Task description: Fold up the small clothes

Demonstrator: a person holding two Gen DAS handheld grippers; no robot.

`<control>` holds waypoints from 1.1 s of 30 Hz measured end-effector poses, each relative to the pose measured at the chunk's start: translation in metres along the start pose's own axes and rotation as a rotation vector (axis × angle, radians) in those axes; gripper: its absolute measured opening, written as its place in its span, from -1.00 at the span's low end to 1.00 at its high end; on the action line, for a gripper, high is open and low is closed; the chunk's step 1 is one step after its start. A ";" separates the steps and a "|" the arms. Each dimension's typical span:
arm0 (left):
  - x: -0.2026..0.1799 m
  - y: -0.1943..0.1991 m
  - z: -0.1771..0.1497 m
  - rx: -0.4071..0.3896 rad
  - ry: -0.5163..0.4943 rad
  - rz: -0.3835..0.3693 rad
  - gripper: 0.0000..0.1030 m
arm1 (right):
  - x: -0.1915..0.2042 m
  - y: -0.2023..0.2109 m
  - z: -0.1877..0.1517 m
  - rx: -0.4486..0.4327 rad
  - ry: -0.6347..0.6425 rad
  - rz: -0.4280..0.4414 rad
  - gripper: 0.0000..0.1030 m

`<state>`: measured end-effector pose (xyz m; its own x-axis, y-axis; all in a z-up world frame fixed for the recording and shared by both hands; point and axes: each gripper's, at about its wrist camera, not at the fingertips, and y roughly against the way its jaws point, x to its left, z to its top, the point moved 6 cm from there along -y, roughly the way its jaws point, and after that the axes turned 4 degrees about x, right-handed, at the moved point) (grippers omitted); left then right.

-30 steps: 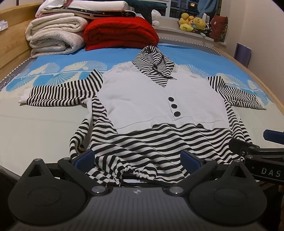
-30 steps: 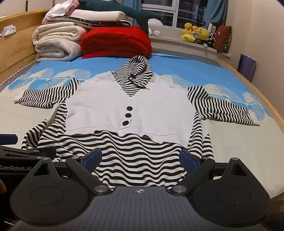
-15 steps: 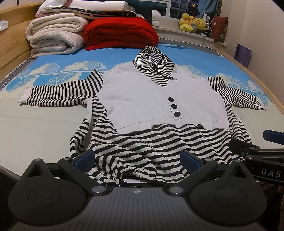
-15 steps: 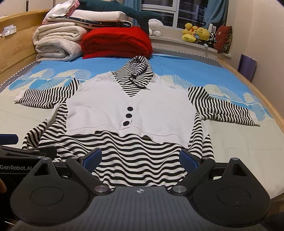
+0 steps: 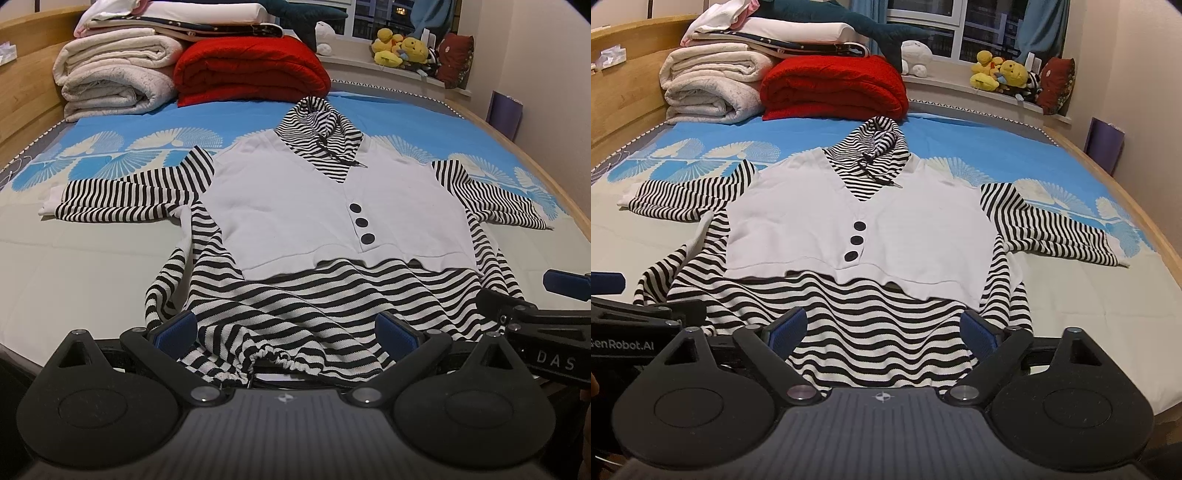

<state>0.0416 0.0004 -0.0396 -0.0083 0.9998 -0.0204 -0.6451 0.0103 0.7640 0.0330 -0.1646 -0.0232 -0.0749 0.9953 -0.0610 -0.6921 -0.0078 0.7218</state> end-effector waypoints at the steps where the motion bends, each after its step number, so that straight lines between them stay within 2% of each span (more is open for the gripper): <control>1: 0.000 0.000 0.000 0.002 -0.002 0.001 0.99 | -0.001 0.001 0.000 -0.001 -0.001 0.001 0.61; 5: 0.000 0.000 0.002 0.001 -0.004 0.011 0.99 | -0.005 0.003 0.002 -0.020 -0.019 0.009 0.42; 7: 0.003 0.001 0.006 -0.006 0.002 0.014 0.99 | -0.007 0.003 0.003 -0.024 -0.032 0.016 0.22; 9: 0.006 0.000 0.014 -0.001 0.010 0.013 0.99 | -0.010 0.003 0.004 -0.036 -0.052 0.024 0.11; 11: 0.011 -0.001 0.027 -0.018 0.004 0.015 0.99 | -0.014 0.002 0.005 -0.036 -0.074 0.025 0.08; 14: 0.020 -0.006 0.060 -0.068 -0.022 0.049 0.99 | -0.021 0.003 0.006 -0.042 -0.111 0.011 0.04; 17: 0.040 -0.018 0.106 -0.155 -0.039 0.109 0.99 | -0.028 0.005 0.008 -0.060 -0.118 -0.009 -0.02; 18: 0.051 -0.021 0.125 -0.208 -0.036 0.140 0.97 | -0.029 0.006 0.008 -0.072 -0.122 -0.011 -0.10; 19: 0.063 -0.027 0.140 -0.230 -0.026 0.162 0.94 | -0.029 0.007 0.007 -0.074 -0.110 -0.022 -0.18; 21: 0.092 -0.053 0.161 -0.230 0.029 0.176 0.92 | -0.029 0.008 0.008 -0.096 -0.107 -0.017 -0.19; 22: 0.108 -0.060 0.172 -0.253 0.038 0.207 0.89 | -0.029 0.008 0.009 -0.099 -0.107 -0.019 -0.19; 24: 0.141 -0.092 0.175 -0.231 0.076 0.258 0.81 | -0.032 0.011 0.013 -0.138 -0.089 -0.049 -0.19; 25: 0.157 -0.106 0.172 -0.209 0.093 0.282 0.66 | -0.035 0.012 0.016 -0.148 -0.091 -0.058 -0.18; 26: 0.175 -0.120 0.169 -0.167 0.119 0.300 0.60 | -0.039 0.013 0.019 -0.172 -0.096 -0.069 -0.18; 27: 0.194 -0.138 0.168 -0.083 0.179 0.297 0.36 | -0.045 0.015 0.024 -0.194 -0.099 -0.085 -0.15; 28: 0.213 -0.149 0.169 -0.036 0.254 0.285 0.20 | -0.049 0.015 0.029 -0.199 -0.101 -0.092 -0.14; 29: 0.231 -0.155 0.171 -0.042 0.317 0.272 0.20 | -0.053 0.015 0.034 -0.203 -0.100 -0.101 -0.12; 30: 0.246 -0.159 0.173 -0.048 0.342 0.293 0.17 | -0.058 0.011 0.042 -0.200 -0.101 -0.108 -0.12; 33: 0.280 -0.165 0.178 -0.046 0.359 0.369 0.14 | -0.065 -0.006 0.070 -0.194 -0.087 -0.110 -0.12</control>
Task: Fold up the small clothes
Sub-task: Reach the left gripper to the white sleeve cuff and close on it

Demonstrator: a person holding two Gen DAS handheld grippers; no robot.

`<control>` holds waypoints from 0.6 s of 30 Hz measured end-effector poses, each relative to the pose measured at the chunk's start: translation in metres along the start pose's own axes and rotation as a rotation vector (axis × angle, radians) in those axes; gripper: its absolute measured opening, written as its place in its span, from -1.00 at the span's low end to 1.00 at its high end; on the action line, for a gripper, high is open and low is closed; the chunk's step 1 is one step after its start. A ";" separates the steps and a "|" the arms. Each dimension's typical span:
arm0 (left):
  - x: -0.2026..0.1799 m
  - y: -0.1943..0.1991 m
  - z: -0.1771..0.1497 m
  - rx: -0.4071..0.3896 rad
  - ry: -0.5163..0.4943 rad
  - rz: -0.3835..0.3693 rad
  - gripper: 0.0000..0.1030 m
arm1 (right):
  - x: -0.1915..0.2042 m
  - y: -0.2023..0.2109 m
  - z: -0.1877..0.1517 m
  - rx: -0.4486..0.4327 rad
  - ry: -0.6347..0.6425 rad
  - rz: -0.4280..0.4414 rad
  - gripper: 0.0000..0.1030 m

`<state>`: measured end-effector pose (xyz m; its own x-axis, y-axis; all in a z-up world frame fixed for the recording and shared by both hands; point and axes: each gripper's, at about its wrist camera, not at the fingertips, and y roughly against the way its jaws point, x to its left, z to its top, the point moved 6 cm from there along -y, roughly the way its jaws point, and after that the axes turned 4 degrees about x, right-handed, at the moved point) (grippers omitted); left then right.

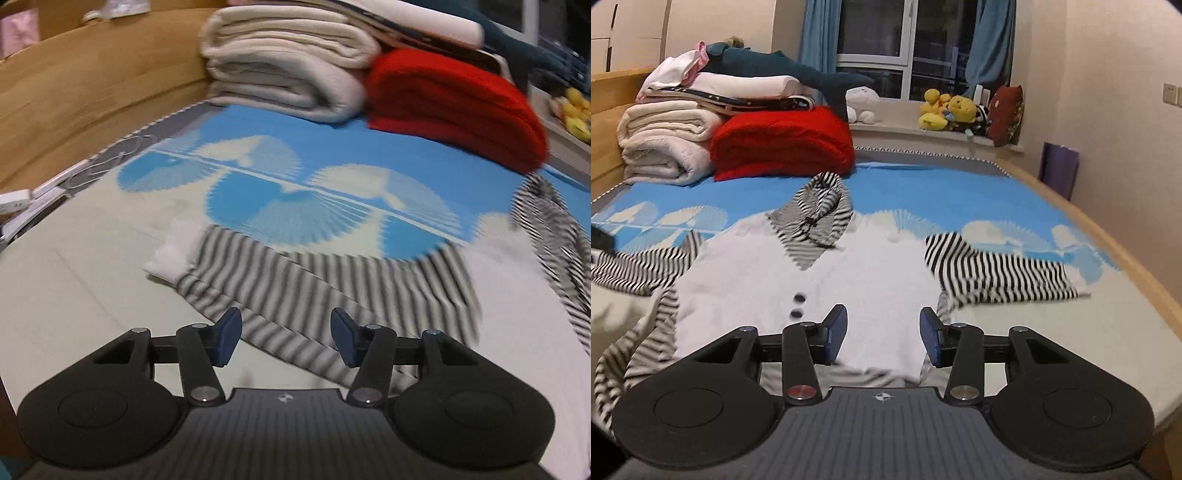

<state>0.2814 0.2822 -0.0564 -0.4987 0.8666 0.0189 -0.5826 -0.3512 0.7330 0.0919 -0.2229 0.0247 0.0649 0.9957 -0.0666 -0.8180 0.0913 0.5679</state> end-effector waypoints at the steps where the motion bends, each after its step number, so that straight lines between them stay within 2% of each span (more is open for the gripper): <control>1: 0.005 -0.015 0.000 0.017 0.021 0.001 0.14 | 0.000 -0.012 0.010 0.003 0.001 0.009 -0.12; 3: 0.017 -0.027 0.002 0.030 0.034 0.035 0.15 | 0.003 -0.037 0.030 -0.004 0.017 0.000 -0.16; 4: 0.024 -0.020 0.001 0.025 0.026 0.071 0.15 | 0.005 -0.049 0.039 -0.009 0.028 -0.011 -0.28; 6: 0.033 -0.039 0.003 0.036 0.048 0.101 0.20 | 0.010 -0.074 0.057 -0.013 0.036 -0.017 -0.51; 7: 0.040 -0.044 0.003 0.042 0.061 0.119 0.23 | 0.014 -0.086 0.064 -0.011 0.035 -0.012 -0.54; 8: 0.045 -0.052 0.003 0.055 0.084 0.131 0.27 | 0.019 -0.099 0.072 -0.011 0.038 -0.004 -0.54; 10: 0.059 -0.068 0.003 0.083 0.148 0.148 0.60 | 0.031 -0.118 0.084 -0.017 0.057 0.013 -0.54; 11: 0.065 -0.074 0.003 0.094 0.179 0.157 0.64 | 0.038 -0.126 0.092 -0.023 0.066 0.024 -0.54; 15: 0.084 -0.100 0.002 0.135 0.274 0.167 0.65 | 0.065 -0.158 0.107 -0.025 0.112 0.076 -0.54; 18: 0.092 -0.115 0.002 0.147 0.312 0.170 0.65 | 0.077 -0.177 0.105 -0.010 0.139 0.106 -0.53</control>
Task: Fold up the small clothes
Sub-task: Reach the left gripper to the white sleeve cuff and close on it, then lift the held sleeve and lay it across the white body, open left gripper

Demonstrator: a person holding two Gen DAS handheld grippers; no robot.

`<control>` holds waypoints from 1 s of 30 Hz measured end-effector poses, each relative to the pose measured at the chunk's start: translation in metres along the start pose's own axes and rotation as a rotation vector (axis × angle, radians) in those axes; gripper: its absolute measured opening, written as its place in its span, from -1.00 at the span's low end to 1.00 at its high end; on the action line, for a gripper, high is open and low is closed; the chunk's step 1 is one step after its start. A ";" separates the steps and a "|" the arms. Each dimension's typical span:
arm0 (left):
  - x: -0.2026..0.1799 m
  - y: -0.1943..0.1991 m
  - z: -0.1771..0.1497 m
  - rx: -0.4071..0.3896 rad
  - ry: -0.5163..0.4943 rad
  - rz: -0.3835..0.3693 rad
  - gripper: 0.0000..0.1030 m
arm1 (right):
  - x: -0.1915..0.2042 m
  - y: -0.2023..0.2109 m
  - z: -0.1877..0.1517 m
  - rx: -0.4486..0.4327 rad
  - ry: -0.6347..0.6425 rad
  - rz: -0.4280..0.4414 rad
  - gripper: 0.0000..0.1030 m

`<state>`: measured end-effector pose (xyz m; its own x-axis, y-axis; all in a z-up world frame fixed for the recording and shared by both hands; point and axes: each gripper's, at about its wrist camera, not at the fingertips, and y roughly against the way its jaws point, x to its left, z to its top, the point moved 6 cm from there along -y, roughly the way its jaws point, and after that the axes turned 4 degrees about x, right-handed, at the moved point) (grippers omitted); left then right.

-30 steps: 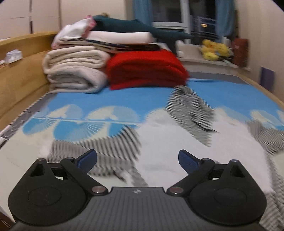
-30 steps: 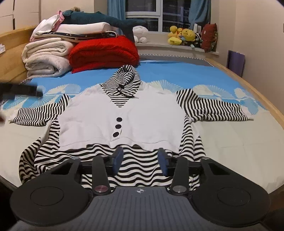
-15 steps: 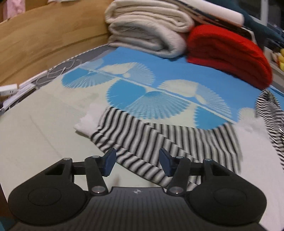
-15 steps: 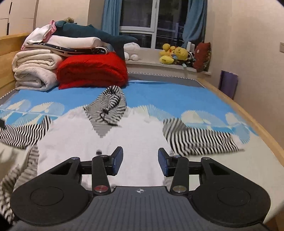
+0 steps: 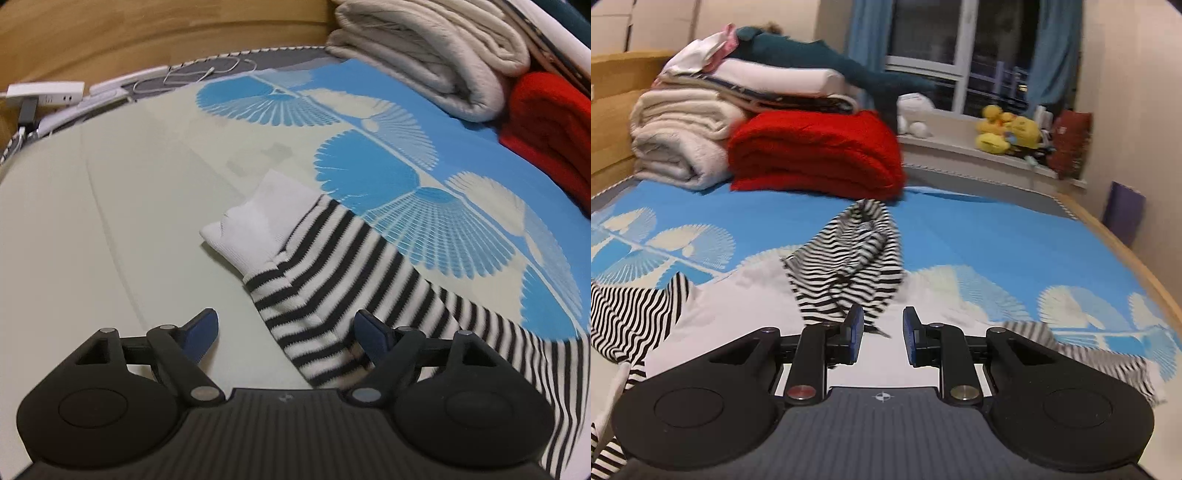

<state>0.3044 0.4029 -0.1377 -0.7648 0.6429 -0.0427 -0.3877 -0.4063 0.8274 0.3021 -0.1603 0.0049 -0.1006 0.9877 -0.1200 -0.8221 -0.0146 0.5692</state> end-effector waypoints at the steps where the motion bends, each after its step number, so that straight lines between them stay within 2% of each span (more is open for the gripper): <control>1: 0.001 -0.006 0.000 0.007 0.010 0.000 0.65 | 0.001 -0.006 -0.004 0.011 -0.004 0.006 -0.53; 3: 0.003 -0.017 0.000 0.015 0.033 -0.006 0.63 | 0.005 -0.019 -0.014 0.056 -0.020 0.021 -0.53; 5: 0.002 -0.019 0.001 -0.015 0.029 0.007 0.44 | 0.008 -0.027 -0.019 0.081 -0.026 0.030 -0.53; 6: -0.001 -0.020 0.002 -0.022 0.017 0.010 0.04 | 0.011 -0.029 -0.020 0.079 -0.027 0.037 -0.53; 7: -0.003 -0.018 0.003 -0.030 0.004 0.004 -0.53 | 0.012 -0.030 -0.019 0.077 -0.027 0.042 -0.53; 8: -0.007 -0.016 0.004 -0.032 -0.007 -0.002 -0.77 | 0.012 -0.030 -0.017 0.072 -0.027 0.046 -0.53; 9: -0.010 -0.015 0.006 -0.037 -0.011 -0.007 -0.87 | 0.010 -0.029 -0.017 0.063 -0.033 0.049 -0.53; 14: -0.029 0.023 0.014 -0.146 -0.028 0.015 -0.89 | -0.010 -0.025 -0.012 0.059 -0.082 0.044 -0.53; 16: -0.050 0.051 0.017 -0.204 -0.055 -0.021 -0.90 | -0.023 -0.021 -0.013 0.053 -0.099 0.027 -0.53; 18: -0.083 0.090 0.014 -0.277 -0.118 -0.096 -0.91 | -0.037 -0.017 -0.015 0.061 -0.129 0.016 -0.53; 20: -0.126 0.134 -0.002 -0.345 -0.220 -0.206 -0.91 | -0.053 -0.014 -0.018 0.072 -0.169 0.006 -0.53; 23: -0.199 0.200 -0.055 -0.378 -0.369 -0.425 -0.92 | -0.078 -0.012 -0.027 0.101 -0.245 -0.009 -0.53; 25: -0.248 0.236 -0.107 -0.335 -0.467 -0.605 -0.92 | -0.097 -0.010 -0.035 0.118 -0.303 -0.025 -0.53; 27: -0.293 0.262 -0.167 -0.227 -0.588 -0.776 -0.87 | -0.114 -0.011 -0.044 0.142 -0.362 -0.047 -0.53; 29: -0.323 0.271 -0.224 -0.033 -0.696 -0.891 -0.64 | -0.132 -0.013 -0.053 0.175 -0.429 -0.064 -0.53; 30: -0.331 0.274 -0.248 0.063 -0.751 -0.917 -0.40 | -0.141 -0.015 -0.058 0.195 -0.469 -0.062 -0.52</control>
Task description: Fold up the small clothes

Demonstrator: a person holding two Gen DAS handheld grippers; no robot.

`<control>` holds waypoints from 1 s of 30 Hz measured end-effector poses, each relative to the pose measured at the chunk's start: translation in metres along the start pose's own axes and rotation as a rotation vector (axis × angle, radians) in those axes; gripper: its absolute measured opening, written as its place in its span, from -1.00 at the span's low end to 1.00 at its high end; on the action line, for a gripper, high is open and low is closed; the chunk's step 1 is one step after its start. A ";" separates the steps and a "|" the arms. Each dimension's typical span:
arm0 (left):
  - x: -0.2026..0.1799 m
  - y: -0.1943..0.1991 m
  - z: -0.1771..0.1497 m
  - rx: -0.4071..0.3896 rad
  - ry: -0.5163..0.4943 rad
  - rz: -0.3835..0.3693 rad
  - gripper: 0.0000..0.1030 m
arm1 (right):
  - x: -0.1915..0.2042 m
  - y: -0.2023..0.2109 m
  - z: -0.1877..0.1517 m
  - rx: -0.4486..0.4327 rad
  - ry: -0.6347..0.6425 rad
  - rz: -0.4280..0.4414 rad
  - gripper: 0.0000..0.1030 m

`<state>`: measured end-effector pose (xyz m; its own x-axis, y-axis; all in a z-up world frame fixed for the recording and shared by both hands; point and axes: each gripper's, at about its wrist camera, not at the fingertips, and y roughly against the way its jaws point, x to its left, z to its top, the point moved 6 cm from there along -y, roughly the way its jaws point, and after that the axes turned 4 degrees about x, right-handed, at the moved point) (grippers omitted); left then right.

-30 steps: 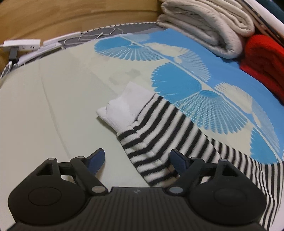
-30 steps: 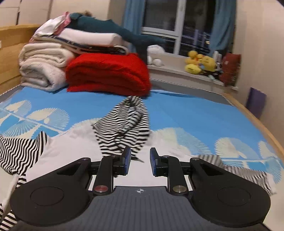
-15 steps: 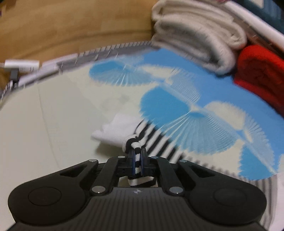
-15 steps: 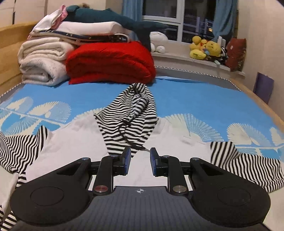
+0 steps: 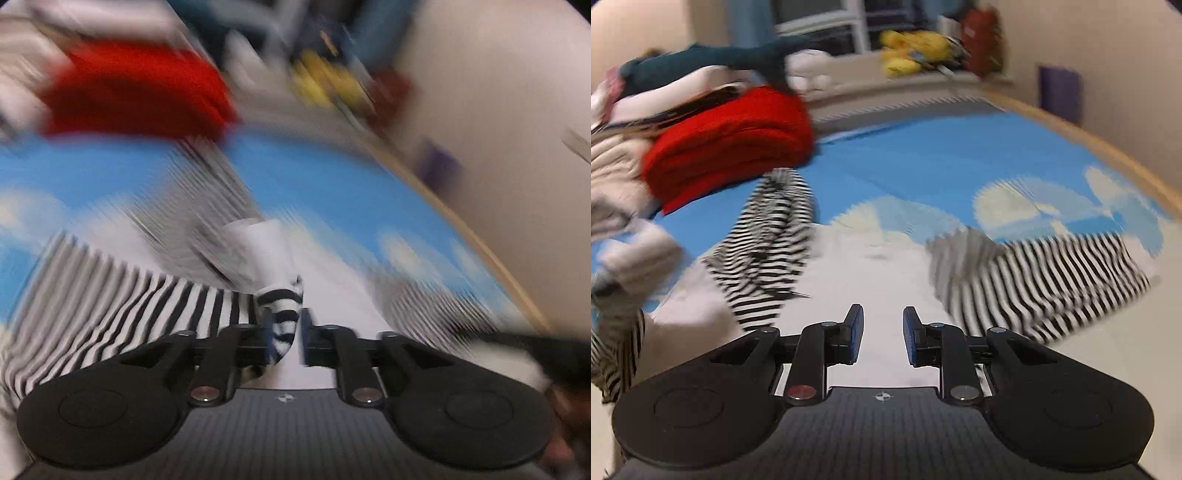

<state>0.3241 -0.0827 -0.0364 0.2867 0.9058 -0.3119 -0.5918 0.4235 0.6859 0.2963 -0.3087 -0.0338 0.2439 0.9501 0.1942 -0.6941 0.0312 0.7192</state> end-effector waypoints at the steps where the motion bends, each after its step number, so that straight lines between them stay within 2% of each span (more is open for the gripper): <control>1: -0.010 -0.004 -0.007 0.046 -0.025 -0.019 -0.35 | -0.008 -0.003 0.000 0.018 -0.033 0.005 -0.52; 2: -0.015 -0.002 -0.009 0.057 -0.054 -0.004 -0.35 | -0.016 -0.007 -0.001 0.039 -0.073 0.018 -0.52; 4: -0.004 0.013 0.001 0.037 -0.058 0.097 -0.22 | -0.022 -0.015 -0.002 0.076 -0.125 0.046 -0.52; 6: 0.033 0.032 0.017 0.040 0.043 0.214 -0.20 | -0.025 -0.023 -0.007 0.109 -0.156 0.075 -0.52; 8: 0.068 0.047 0.030 0.019 0.159 0.296 -0.20 | -0.022 -0.035 -0.012 0.149 -0.177 0.106 -0.52; 11: 0.117 0.064 0.033 -0.051 0.227 0.395 -0.20 | -0.017 -0.057 -0.026 0.217 -0.192 0.116 -0.52; 12: 0.135 0.063 0.029 -0.040 0.237 0.437 -0.20 | -0.015 -0.065 -0.031 0.241 -0.187 0.102 -0.52; 13: 0.150 0.057 0.026 0.008 0.261 0.478 -0.20 | -0.015 -0.073 -0.036 0.259 -0.182 0.088 -0.52; 14: 0.165 0.053 0.024 0.046 0.306 0.494 -0.21 | -0.016 -0.080 -0.041 0.276 -0.177 0.074 -0.52; 16: 0.180 0.051 0.029 0.038 0.363 0.473 -0.21 | -0.018 -0.095 -0.049 0.316 -0.171 0.023 -0.52; 19: 0.185 0.046 0.042 0.025 0.311 0.490 -0.21 | -0.017 -0.112 -0.054 0.332 -0.154 -0.014 -0.50; 20: 0.185 0.043 0.043 0.031 0.287 0.499 -0.21 | -0.014 -0.115 -0.053 0.325 -0.131 -0.026 -0.49; 21: 0.185 0.041 0.041 0.044 0.271 0.506 -0.20 | -0.010 -0.116 -0.052 0.311 -0.096 -0.039 -0.59; 22: 0.188 0.036 0.040 0.061 0.265 0.514 -0.20 | -0.006 -0.115 -0.051 0.297 -0.059 -0.045 -0.99; 26: 0.192 0.023 0.029 0.097 0.233 0.534 -0.20 | 0.008 -0.098 -0.033 0.185 0.023 -0.014 -1.00; 28: 0.193 0.019 0.028 0.099 0.222 0.536 -0.20 | 0.013 -0.075 -0.011 0.055 0.016 0.035 -1.00; 30: 0.192 0.015 0.028 0.096 0.216 0.531 -0.20 | 0.017 -0.046 0.011 -0.122 0.047 0.061 -1.00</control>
<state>0.3908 0.0972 -0.0673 -0.1966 0.9801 -0.0288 -0.5387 -0.0835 0.8384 0.3403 -0.2977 -0.0563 0.1687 0.9647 0.2022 -0.7849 0.0074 0.6196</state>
